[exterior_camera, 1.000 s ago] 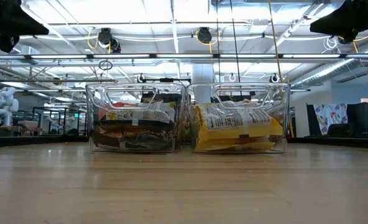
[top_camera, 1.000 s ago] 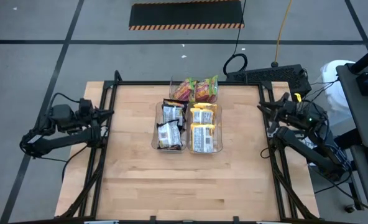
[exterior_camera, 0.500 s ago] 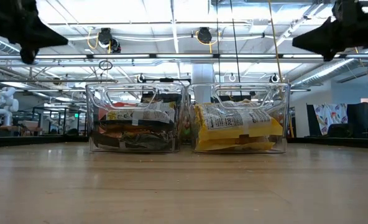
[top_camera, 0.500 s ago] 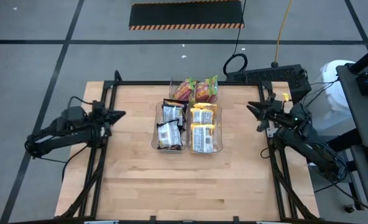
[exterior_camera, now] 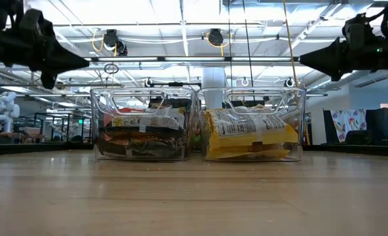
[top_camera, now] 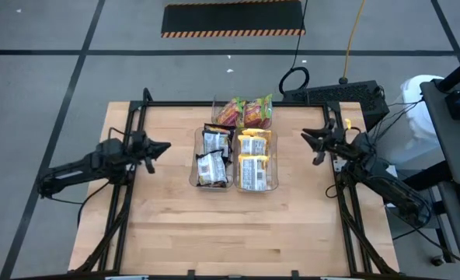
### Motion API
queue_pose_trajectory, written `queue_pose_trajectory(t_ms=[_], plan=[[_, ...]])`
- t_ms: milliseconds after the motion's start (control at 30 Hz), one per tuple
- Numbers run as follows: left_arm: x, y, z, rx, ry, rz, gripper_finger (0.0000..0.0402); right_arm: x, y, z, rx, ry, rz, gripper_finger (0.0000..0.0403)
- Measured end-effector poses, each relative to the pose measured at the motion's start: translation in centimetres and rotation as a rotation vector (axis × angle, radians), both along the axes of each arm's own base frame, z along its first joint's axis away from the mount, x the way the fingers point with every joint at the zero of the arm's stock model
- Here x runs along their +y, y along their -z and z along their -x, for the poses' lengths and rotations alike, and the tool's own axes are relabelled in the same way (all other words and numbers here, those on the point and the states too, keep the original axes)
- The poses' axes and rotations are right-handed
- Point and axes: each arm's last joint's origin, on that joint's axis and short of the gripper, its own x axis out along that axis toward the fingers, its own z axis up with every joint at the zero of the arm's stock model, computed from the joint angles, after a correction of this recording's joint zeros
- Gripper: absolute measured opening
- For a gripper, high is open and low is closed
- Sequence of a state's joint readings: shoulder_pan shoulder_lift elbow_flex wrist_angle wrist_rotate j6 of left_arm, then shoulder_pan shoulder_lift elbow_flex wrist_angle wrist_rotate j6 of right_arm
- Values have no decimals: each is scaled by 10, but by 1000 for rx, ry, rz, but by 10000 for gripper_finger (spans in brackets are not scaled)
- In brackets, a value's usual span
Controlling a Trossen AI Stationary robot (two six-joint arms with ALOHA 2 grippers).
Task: Sort Maruchan noodles
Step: Return to Home Position
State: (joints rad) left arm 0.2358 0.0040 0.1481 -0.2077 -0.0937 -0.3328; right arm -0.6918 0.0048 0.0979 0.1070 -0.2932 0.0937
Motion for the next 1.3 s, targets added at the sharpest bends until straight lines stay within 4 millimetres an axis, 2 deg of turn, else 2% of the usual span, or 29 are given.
queue_pose_trajectory(t_ms=[233,367,667,967,1300], plan=[[2,20,-8,-19,1,5,5,-1,5,-1,4,0,-3,82],[2,21,-9,-16,10,-35,5,0,1,-1,-25,0,21,82],[2,24,-11,35,24,-64,5,-1,6,-1,28,8,34,82],[3,32,-16,123,27,-39,5,-2,13,-2,95,9,-12,82],[4,36,-19,175,27,-15,5,-2,14,-2,81,5,-57,82]])
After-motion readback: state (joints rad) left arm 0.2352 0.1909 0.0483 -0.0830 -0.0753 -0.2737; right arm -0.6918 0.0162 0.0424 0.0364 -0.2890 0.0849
